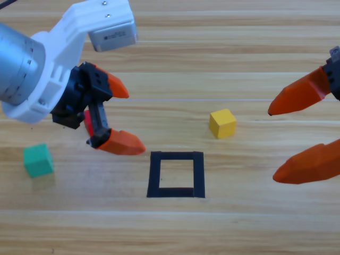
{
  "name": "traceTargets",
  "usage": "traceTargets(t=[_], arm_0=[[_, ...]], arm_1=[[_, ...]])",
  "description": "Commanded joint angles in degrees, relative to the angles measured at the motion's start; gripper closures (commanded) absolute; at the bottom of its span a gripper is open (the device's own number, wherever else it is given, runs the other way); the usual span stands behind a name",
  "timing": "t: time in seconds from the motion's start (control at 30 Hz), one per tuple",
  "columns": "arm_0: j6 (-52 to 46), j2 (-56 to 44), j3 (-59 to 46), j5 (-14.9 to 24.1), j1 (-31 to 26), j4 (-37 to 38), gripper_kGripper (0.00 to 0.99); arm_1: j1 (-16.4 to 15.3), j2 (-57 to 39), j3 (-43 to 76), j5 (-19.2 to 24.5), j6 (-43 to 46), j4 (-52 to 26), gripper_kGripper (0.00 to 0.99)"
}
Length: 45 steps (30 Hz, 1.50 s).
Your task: Stack the blocks in the rectangular block: red at the bottom, yellow in the middle, green on top
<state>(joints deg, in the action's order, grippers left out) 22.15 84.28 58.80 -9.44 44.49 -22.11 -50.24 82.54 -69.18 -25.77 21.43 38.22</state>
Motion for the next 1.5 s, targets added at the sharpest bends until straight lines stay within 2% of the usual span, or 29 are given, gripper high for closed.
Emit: traceTargets(t=[0.03, 0.23, 0.47, 0.57, 0.63, 0.73, 0.93, 1.03, 1.1, 1.23, 1.37, 1.43, 1.5], arm_0=[[-0.61, 0.01, -1.67, 0.39, 0.51, -0.30, 0.002], [-0.53, 0.01, -1.85, 0.47, 0.51, -0.30, 0.001], [-0.97, 0.27, -1.94, 1.09, 0.51, -0.22, 0.002], [-7.91, 0.71, -0.71, 6.27, 0.42, 0.14, 0.002], [-15.29, 1.50, 1.23, 9.09, -1.07, 0.31, 0.024], [-27.51, 1.77, 3.86, 11.90, -4.32, 0.31, 0.047], [-46.14, 2.30, 4.39, 12.60, -12.06, -3.20, 0.045], [-56.95, 3.44, 5.01, 17.70, -12.76, -5.23, 0.045], [-61.00, 5.11, 6.59, 19.90, -12.76, -7.60, 0.045], [-66.80, 11.35, 14.76, 23.85, -12.76, -17.44, 0.044], [-70.58, 21.19, 27.86, 25.61, -12.23, -29.04, 0.040], [-72.51, 27.70, 36.74, 25.17, -11.62, -36.87, 0.037], [-74.36, 36.57, 49.92, 23.68, -11.36, -48.12, 0.039]], arm_1=[[-1.18, 2.62, 1.33, 0.98, 0.28, 0.46, 0.019], [-1.18, 3.06, 1.15, 4.67, -2.35, 0.19, 0.019], [-1.18, 7.98, 0.63, 26.38, -17.30, -6.75, 0.019], [-1.09, 13.78, -2.19, 35.61, -23.27, -8.07, 0.017], [-0.21, 17.74, -4.82, 38.25, -25.56, -8.07, 0.017], [1.72, 23.80, -9.39, 38.25, -28.11, -7.19, 0.019], [1.99, 36.81, -21.61, 39.30, -33.20, 2.30, 0.019], [1.99, 41.29, -26.97, 39.21, -35.58, 8.10, 0.021], [2.43, 41.82, -27.59, 39.21, -36.37, 8.63, 0.021], [2.95, 44.02, -28.03, 38.69, -36.63, 8.63, 0.021], [4.27, 49.29, -32.16, 37.11, -36.28, 11.09, 0.024], [6.56, 52.10, -34.27, 33.06, -36.37, 11.88, 0.039], [8.40, 54.83, -36.38, 29.37, -36.28, 13.02, 0.040]])
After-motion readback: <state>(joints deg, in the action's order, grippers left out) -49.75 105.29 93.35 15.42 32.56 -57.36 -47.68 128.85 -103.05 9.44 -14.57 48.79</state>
